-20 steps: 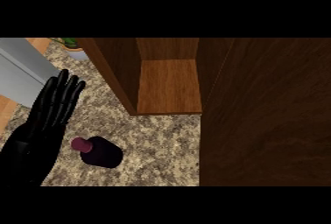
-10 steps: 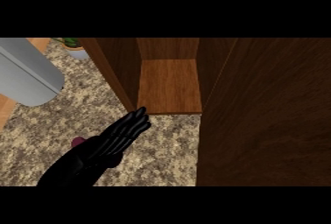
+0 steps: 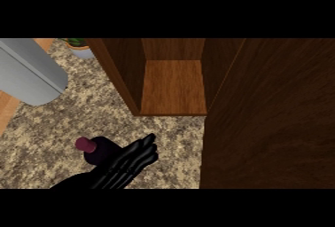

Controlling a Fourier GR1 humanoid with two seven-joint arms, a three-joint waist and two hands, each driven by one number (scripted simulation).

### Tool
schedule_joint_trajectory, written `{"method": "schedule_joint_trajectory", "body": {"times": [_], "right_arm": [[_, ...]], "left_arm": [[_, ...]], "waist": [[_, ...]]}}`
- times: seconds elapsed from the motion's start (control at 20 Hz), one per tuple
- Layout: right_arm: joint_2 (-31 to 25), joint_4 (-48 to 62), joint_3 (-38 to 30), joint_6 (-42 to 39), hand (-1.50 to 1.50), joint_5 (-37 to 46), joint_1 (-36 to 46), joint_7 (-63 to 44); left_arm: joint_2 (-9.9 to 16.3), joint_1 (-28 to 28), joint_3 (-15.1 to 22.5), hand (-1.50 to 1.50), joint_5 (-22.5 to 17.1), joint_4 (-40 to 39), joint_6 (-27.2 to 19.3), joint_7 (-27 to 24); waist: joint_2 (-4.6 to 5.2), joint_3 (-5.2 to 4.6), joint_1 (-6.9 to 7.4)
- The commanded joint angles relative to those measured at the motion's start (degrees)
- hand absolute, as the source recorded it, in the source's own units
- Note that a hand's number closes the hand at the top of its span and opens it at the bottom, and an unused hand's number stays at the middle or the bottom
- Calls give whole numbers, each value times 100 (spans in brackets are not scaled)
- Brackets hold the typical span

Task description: Pick up the wine, place it into the cabinet and close the cabinet

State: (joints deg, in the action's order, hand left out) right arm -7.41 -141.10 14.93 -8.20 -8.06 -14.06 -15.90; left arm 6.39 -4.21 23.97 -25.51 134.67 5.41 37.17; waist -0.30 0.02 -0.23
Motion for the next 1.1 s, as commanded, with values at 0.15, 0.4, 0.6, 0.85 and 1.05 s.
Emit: {"method": "schedule_joint_trajectory", "body": {"times": [0.15,0.4,0.6,0.85,1.05], "right_arm": [[28,-661,213,178,-150,151,-162,-331],[-70,-1371,267,317,-150,-49,-357,-799],[-70,-1195,272,349,-150,48,-236,-738],[-168,-1196,196,324,-150,50,-429,-600],[-223,-1240,222,445,-150,103,-68,-983]], "left_arm": [[67,149,358,-150,100,1488,-568,897],[-70,-156,371,-150,248,1249,-815,1007],[-80,-419,212,-150,269,1339,-1047,1212],[181,-477,-351,-150,76,1540,-1039,1299],[96,-646,-234,-150,185,1477,-1240,1457]], "waist": [[-17,0,62],[-34,-2,16],[-29,0,33],[-43,0,26],[-26,-3,64]]}}
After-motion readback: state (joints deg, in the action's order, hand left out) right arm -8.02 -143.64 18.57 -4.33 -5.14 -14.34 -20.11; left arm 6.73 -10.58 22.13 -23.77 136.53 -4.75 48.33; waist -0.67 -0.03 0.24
